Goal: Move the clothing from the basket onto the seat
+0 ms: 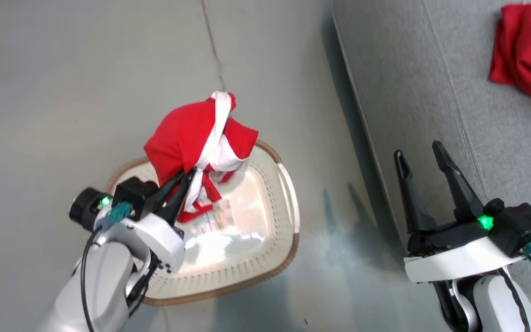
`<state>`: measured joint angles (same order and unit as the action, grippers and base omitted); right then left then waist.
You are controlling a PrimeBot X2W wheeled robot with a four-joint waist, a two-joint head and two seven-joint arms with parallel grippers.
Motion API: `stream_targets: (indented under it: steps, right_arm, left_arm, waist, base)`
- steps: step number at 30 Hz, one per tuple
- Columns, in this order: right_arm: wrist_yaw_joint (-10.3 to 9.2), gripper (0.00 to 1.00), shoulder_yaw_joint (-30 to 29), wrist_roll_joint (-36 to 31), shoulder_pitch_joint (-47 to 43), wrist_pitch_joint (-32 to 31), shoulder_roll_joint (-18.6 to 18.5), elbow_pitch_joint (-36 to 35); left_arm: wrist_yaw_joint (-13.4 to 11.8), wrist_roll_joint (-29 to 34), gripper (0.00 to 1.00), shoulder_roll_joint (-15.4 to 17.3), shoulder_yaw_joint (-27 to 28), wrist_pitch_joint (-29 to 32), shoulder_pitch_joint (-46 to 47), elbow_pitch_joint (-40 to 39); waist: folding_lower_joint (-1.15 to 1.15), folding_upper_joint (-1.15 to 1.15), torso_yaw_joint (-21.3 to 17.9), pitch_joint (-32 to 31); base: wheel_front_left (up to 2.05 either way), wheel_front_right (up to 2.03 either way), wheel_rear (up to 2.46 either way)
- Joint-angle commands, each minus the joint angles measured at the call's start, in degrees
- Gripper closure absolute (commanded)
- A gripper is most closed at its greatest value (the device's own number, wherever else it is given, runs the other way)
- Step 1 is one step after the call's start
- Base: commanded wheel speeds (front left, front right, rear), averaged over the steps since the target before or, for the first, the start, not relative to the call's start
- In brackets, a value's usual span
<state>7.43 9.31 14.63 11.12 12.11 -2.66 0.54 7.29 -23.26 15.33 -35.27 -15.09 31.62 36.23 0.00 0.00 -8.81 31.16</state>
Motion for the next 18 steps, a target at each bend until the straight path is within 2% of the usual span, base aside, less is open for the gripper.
stream_targets:
  steps: [1, 10, 18]
  right_arm:
    - [0.12, 0.0, -0.6, -0.3, -0.5, -0.5, -0.4, 0.0]
    - [0.12, 0.0, -3.5, -1.6, -3.4, -4.1, -0.4, 0.3]
    - [0.12, 0.0, -5.3, -2.2, -6.1, -6.7, -0.4, 0.9]
  left_arm:
    - [-0.3, -0.3, 1.0, 0.0, 0.8, -0.1, -1.2, -1.2]
    - [-2.0, -2.1, 1.0, -1.0, 8.6, -0.1, -9.5, -11.7]
    - [-2.1, -2.4, 1.0, -2.5, 13.7, -0.1, -14.6, -18.8]
  waist:
    - [0.0, 0.0, 2.9, -4.2]
    - [0.0, 0.0, 7.1, -11.6]
    - [0.0, 0.0, 9.7, -17.3]
  base:
    - [0.0, 0.0, 0.0]
    - [0.0, 0.0, 0.0]
    - [0.0, 0.0, 0.0]
